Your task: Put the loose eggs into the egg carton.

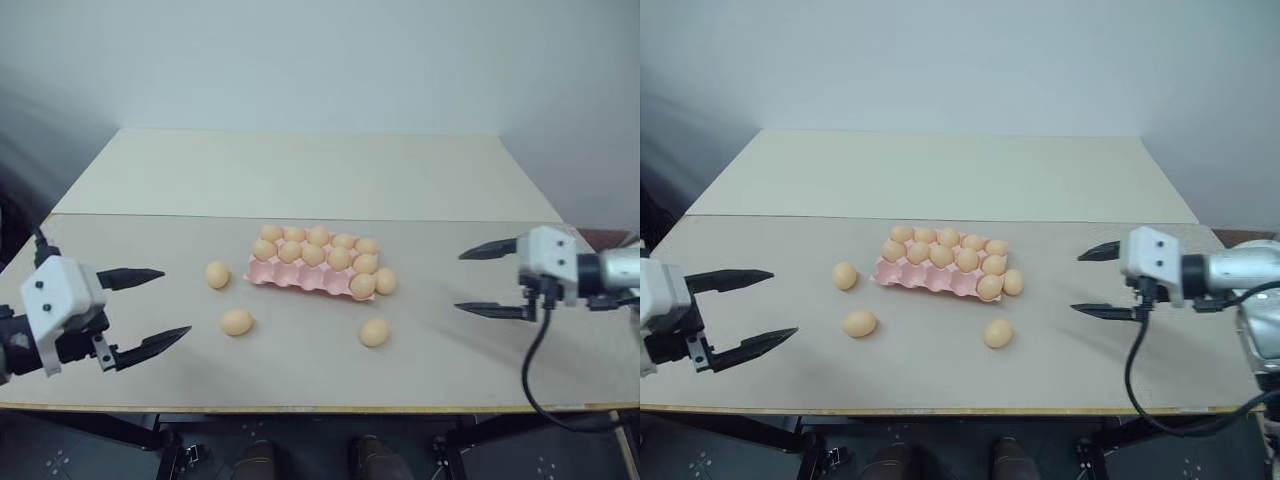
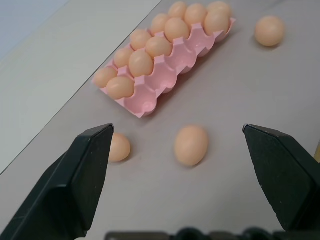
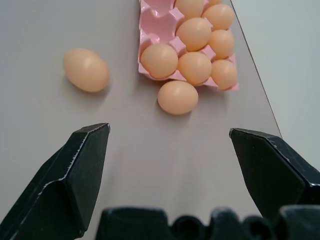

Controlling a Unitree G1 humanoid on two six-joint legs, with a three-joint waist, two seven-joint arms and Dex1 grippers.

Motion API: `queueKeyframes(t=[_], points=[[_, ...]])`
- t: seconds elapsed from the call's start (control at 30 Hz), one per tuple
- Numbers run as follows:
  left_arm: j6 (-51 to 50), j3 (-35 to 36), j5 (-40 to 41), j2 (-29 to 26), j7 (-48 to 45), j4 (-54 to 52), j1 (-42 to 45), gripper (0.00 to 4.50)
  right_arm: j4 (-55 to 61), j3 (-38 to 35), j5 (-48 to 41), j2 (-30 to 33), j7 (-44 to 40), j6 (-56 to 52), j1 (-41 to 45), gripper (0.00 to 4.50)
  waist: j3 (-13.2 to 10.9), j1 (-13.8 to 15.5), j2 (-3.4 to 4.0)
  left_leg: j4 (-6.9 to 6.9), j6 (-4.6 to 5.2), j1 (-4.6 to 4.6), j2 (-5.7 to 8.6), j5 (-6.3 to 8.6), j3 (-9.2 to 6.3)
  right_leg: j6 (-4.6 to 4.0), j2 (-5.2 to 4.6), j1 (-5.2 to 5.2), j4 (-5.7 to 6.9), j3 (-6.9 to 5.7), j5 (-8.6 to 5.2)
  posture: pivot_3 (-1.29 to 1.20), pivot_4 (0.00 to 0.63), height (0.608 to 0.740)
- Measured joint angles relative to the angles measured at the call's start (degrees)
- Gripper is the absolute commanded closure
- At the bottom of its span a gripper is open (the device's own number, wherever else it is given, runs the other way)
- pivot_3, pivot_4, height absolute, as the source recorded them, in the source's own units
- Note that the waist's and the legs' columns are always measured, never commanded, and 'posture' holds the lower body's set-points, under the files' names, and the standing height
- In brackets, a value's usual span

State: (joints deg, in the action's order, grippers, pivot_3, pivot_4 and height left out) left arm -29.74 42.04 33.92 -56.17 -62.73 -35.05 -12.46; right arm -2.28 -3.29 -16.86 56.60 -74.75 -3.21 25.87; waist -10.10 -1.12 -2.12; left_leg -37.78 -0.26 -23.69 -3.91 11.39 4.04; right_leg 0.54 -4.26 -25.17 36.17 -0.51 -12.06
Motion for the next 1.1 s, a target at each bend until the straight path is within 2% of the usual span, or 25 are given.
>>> queueKeyframes(t=[0.2, 0.4, 0.57, 1.1], points=[[1.06, -2.56, 0.26, -0.35, -0.97, 1.27, 2.34, 0.0, -11.29, 8.01, 6.65, -8.48, 1.71, 2.77, 9.44, 0.07, -0.01, 0.27, 0.0, 0.02, 0.02, -0.13, 0.01, -0.01, 0.0, 0.0, 0.02, -0.06, -0.04, -0.01, 0.01, 0.0, 0.15, 0.74], [1.07, -5.28, 1.36, 0.31, -0.71, 1.03, 3.14, 0.0, -23.24, 13.5, 12.71, -13.28, 1.66, 9.95, 14.8, 0.07, -0.01, 0.44, -0.01, 0.01, 0.02, -0.15, 0.04, -0.01, -0.01, 0.01, 0.01, -0.03, -0.03, 0.0, 0.02, 0.0, 0.15, 0.74], [1.08, -7.03, 2.15, 0.74, 0.36, 0.76, 3.51, 0.0, -30.61, 15.54, 16.04, -15.7, 1.21, 15.31, 18.61, 0.07, -0.01, 0.24, 0.0, 0.01, 0.03, -0.1, 0.0, -0.02, -0.02, 0.31, 0.06, -0.02, 0.01, 0.0, 0.21, 0.0, 0.15, 0.74], [1.08, -8.24, 1.92, 1.01, 0.89, 0.77, 3.58, 0.0, -48.02, 16.76, 21.88, -23.36, 3.55, 22.3, 26.12, 0.07, -0.01, 0.06, 0.0, 0.01, 0.03, -0.1, -0.02, -0.02, -0.02, 0.32, 0.08, -0.02, 0.02, 0.01, 0.25, 0.0, 0.15, 0.74]])
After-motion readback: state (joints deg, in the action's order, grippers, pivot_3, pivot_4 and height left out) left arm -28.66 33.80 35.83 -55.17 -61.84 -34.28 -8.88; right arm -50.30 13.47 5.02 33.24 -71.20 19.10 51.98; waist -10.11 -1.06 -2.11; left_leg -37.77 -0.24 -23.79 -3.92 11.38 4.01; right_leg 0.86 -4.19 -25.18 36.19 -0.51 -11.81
